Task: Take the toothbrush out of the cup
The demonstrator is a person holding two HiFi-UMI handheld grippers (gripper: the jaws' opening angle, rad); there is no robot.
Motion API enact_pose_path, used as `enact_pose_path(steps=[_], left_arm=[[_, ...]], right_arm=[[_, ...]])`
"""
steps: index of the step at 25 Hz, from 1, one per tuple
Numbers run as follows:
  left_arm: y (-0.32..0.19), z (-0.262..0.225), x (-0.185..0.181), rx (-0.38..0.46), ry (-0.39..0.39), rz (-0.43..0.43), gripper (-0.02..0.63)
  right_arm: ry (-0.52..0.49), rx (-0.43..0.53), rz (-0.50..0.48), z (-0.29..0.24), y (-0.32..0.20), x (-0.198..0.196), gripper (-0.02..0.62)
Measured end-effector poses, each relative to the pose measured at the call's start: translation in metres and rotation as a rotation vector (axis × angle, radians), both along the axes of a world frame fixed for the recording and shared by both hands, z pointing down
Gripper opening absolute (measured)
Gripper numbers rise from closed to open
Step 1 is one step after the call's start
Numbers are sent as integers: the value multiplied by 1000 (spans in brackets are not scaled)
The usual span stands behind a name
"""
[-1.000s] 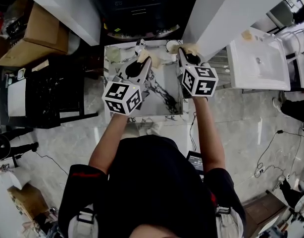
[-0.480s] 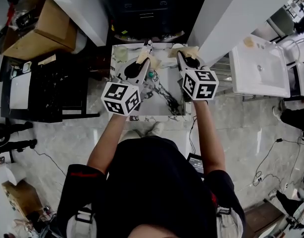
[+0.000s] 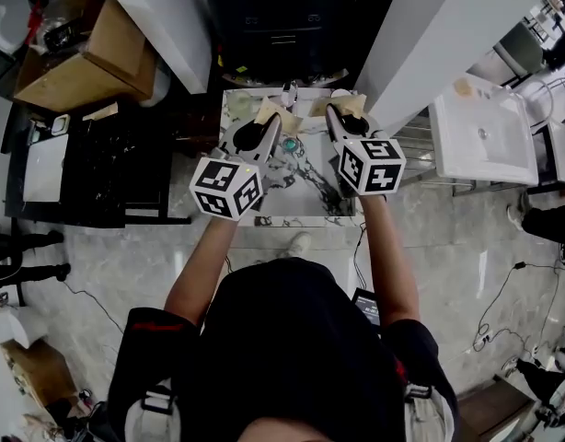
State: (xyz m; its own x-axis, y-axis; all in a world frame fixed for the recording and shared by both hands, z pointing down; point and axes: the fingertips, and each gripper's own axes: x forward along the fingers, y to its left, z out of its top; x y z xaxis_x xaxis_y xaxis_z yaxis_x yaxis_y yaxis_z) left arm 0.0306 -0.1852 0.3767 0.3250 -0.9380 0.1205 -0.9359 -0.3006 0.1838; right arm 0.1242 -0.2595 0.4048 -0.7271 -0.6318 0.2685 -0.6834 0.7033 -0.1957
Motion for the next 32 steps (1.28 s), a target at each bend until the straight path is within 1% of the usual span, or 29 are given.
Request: enact_pose_path(steps=[3,8,17,22,27,32], left_arm=[[13,-4,-7,9,5,-3,54],[32,-11,-21,20,18,-10,54],[73,-24,-41,49,23,-17,54],[99,-27,-53,60,32,-28,54],[128,-31,-58,77,35,-21,54],[153,-37,-71,92,38,-25,54]], right_arm=[[-4,9,-7,-5,13,-8,77],[-37,3,-17,-14,35,-21,77],[-21,30,-39,-28,79,-44,77],[-20,35,-47,-32,107,-51,77],[-23,50,-55,-37,139,-62,77],[-25,58,-55,-43,164,-75,77]])
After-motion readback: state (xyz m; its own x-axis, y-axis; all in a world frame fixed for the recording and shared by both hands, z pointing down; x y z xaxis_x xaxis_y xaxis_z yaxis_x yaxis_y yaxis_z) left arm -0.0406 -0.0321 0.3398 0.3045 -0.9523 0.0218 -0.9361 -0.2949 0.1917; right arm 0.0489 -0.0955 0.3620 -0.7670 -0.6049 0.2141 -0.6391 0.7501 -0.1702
